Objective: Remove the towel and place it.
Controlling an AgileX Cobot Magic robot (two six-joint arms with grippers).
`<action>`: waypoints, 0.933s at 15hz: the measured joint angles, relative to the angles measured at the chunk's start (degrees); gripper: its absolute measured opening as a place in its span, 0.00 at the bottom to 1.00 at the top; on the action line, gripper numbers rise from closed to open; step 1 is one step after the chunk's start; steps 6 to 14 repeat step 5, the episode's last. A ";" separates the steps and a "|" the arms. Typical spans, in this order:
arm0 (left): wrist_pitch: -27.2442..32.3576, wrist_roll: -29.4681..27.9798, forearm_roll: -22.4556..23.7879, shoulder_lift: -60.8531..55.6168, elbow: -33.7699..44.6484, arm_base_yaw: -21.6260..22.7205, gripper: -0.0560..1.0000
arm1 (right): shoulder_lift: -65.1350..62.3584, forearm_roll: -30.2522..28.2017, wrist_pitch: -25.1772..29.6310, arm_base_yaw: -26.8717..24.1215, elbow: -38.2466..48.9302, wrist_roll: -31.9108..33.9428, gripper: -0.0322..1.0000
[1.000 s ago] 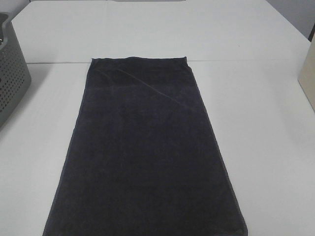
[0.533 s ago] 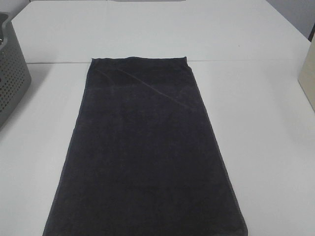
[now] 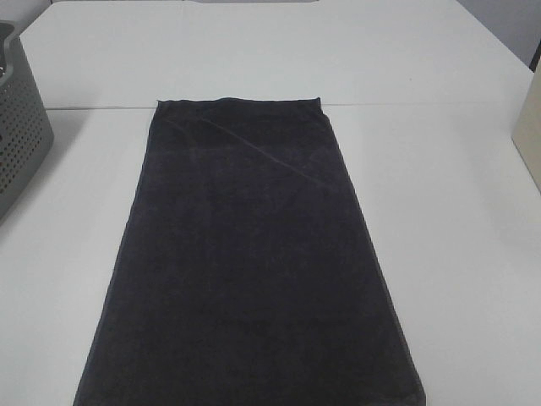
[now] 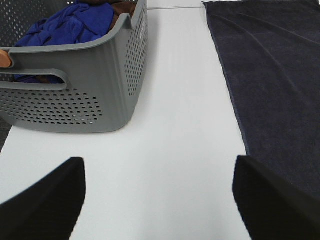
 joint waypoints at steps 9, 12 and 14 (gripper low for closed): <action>-0.11 0.00 0.06 0.00 0.00 -2.58 0.77 | 0.00 0.06 0.00 0.00 0.00 0.00 0.66; -0.11 0.00 0.06 0.00 0.00 -2.58 0.77 | 0.00 0.06 0.00 0.00 0.00 0.00 0.66; -0.11 0.00 0.06 0.00 0.00 -2.58 0.77 | 0.00 0.06 0.00 0.00 0.00 0.00 0.66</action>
